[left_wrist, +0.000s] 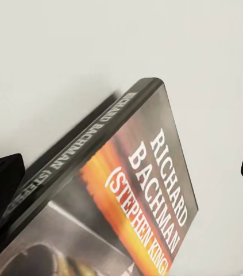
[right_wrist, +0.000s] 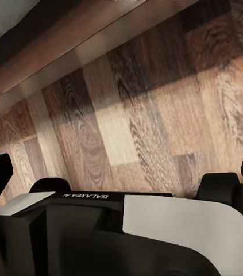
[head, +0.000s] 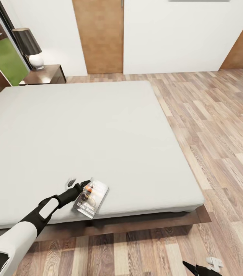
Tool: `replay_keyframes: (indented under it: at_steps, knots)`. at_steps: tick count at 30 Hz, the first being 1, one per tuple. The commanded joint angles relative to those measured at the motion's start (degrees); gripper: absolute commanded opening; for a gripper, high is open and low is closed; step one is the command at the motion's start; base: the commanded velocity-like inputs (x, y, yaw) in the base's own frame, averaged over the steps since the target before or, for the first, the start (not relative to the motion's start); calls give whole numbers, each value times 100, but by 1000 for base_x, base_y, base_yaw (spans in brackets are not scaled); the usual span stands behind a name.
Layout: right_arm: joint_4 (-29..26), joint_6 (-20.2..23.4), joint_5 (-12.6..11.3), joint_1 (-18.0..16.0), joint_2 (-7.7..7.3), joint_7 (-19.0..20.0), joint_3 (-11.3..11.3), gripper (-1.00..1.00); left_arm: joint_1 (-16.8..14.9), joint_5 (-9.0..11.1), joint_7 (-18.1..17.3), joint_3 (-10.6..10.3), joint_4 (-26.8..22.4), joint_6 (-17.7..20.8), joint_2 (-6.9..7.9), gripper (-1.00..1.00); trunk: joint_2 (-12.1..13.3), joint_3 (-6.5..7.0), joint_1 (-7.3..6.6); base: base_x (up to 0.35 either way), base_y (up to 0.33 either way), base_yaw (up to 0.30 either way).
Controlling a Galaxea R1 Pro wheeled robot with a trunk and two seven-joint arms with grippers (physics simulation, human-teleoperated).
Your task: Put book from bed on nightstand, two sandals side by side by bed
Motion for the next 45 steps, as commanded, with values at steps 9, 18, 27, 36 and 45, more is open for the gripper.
replay_keyframes:
  at_steps: [9, 18, 27, 36, 45]
  knots:
    - [9, -9, -54, 1, -4, 12, 31, 100, -1, 19, 8, -39, 5, 28, 5, 100, -2, -4, 0, -57, 0, 0]
    - [9, -9, -51, 1, -4, 12, 34, 100, -1, 19, 7, -39, 5, 28, 5, 100, -2, -4, 0, -307, 0, 0]
    - [9, -9, -51, -1, -4, 11, 31, 100, -1, 19, 8, -34, 5, 35, 5, 100, -2, -4, 0, -29, 0, 0]
    - [9, -9, -51, 1, -4, 11, 32, 100, -1, 19, 7, -31, 5, 32, 5, 100, -2, -4, 0, 108, 0, 0]
    - [9, -9, -51, 0, -4, 11, 31, 100, -1, 19, 12, -31, 5, 36, 5, 100, -2, -4, 0, 26, 0, 0]
